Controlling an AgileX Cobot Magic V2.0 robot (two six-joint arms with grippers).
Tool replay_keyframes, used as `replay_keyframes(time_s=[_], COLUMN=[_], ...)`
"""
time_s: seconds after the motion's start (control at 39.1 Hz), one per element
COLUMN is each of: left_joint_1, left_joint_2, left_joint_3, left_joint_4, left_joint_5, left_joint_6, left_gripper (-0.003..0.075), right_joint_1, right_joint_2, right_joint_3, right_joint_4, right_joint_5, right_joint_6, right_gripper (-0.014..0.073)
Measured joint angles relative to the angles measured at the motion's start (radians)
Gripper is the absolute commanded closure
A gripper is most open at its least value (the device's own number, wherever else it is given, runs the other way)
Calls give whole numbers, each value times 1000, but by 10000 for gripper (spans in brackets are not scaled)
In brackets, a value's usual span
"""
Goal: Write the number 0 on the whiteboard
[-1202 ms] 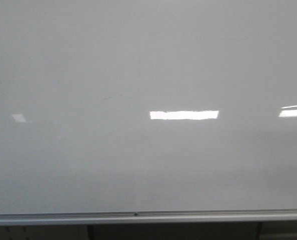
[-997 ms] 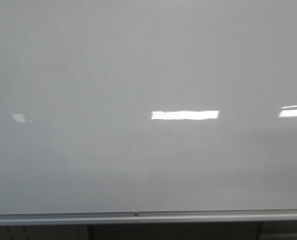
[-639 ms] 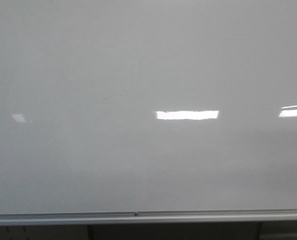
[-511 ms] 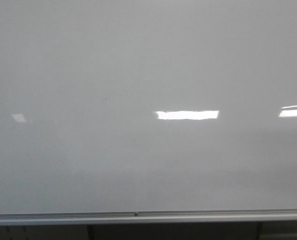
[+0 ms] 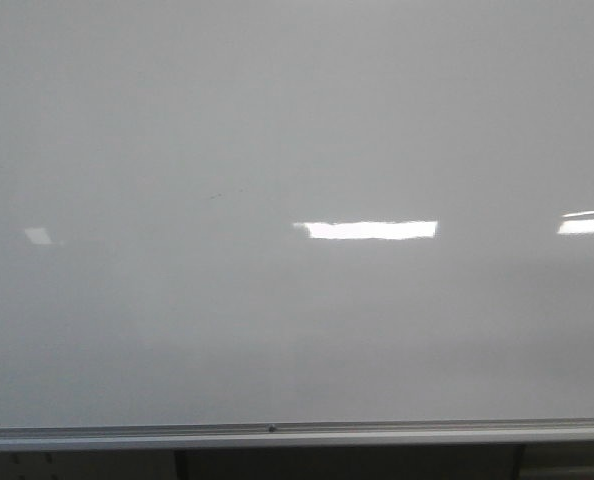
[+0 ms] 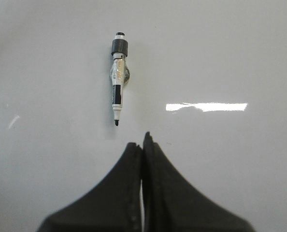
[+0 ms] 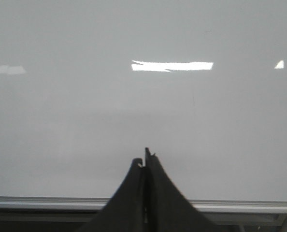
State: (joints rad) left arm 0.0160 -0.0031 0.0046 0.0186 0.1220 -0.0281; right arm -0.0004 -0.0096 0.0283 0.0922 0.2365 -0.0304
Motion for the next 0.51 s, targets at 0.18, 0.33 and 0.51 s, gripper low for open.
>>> replay_keyframes(time_s=[0.18, 0.33, 0.51], left_joint_1=[0, 0, 0], left_joint_2=[0, 0, 0], left_joint_3=[0, 0, -106], left_joint_4=[0, 0, 0], left_joint_5=[-17, -140, -132], left_joint_6=[0, 0, 0], left_gripper=[739, 739, 739], right_joint_1=[0, 0, 0], right_joint_2=[0, 0, 0], right_joint_3=[0, -14, -177], right_joint_4=[0, 0, 0], right_joint_5=[-17, -34, 40], right_joint_6=[0, 0, 0], right_gripper=[662, 660, 660])
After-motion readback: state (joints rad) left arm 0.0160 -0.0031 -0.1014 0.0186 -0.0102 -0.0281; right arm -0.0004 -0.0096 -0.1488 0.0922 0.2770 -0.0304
